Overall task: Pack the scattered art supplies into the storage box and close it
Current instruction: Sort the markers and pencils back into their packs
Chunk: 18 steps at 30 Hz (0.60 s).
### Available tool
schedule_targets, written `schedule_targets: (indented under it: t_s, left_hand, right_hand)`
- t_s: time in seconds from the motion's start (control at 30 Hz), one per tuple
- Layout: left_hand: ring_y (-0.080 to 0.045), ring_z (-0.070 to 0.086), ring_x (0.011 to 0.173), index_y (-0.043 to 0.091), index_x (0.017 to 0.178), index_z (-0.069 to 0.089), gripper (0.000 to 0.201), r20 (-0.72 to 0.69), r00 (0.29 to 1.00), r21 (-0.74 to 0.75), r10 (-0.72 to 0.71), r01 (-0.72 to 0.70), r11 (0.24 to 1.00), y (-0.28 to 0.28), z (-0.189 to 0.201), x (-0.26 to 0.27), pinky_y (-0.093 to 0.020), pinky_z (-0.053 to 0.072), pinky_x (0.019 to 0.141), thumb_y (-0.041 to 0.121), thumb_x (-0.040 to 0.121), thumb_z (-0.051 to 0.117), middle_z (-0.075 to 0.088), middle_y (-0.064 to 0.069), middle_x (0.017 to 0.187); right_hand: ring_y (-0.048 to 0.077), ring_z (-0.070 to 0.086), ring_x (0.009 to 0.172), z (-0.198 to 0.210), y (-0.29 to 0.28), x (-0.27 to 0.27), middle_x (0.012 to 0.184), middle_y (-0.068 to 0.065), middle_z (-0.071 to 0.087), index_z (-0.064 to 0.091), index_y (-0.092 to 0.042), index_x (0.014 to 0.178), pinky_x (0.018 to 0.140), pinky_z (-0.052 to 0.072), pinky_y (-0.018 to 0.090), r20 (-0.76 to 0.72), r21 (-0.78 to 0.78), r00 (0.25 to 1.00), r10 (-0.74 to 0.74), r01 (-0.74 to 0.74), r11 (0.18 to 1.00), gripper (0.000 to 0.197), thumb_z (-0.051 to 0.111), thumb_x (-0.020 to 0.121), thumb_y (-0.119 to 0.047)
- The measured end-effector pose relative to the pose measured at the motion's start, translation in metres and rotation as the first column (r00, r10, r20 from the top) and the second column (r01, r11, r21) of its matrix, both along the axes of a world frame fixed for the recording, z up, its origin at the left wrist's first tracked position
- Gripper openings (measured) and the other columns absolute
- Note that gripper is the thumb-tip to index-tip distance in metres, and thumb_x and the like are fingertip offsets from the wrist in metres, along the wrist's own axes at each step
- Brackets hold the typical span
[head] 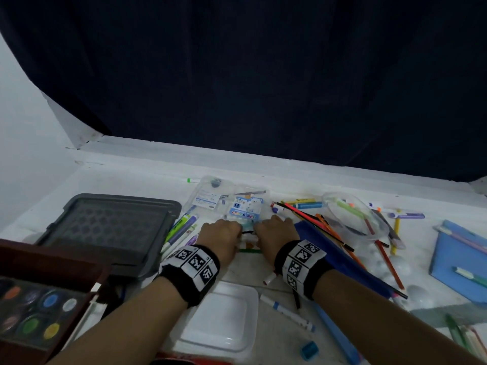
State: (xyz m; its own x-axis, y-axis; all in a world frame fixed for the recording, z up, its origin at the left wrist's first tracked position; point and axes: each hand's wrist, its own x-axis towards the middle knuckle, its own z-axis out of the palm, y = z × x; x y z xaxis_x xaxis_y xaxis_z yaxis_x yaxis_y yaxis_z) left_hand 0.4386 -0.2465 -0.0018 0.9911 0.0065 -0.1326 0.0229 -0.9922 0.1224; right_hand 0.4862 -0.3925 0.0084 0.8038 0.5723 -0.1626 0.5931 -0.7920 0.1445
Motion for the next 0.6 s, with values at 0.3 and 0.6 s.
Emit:
schedule_targets:
  t_s: [0.3,0.6]
  left_hand:
    - [-0.020,0.061,0.106,0.029,0.114,0.067,0.023,0.139,0.990,-0.197,0.023,0.005,0.980,0.005,0.026,-0.033,-0.035,0.045,0.090,0.029,0.092,0.067,0.065,0.004,0.110]
    - [-0.023,0.069,0.070,0.040,0.124,0.057,0.048,0.172,0.977,-0.835,0.130,0.074,0.546,-0.008,0.046,-0.124,-0.025,0.046,0.066,0.011,0.089,0.072,0.061,-0.006,0.086]
  right_hand:
    - [0.028,0.057,0.106,0.013,-0.028,-0.027,0.112,0.006,0.062,0.058,-0.018,0.110,0.088,0.046,0.038,-0.007,0.306,0.999,-0.035,0.035,0.951,0.020,0.046,0.094,-0.020]
    - [0.003,0.064,0.079,0.036,-0.101,-0.108,0.082,-0.010,0.070,0.069,-0.019,0.084,0.073,0.049,0.014,-0.316,0.854,0.948,-0.050,0.307,0.421,0.009,0.074,0.080,-0.013]
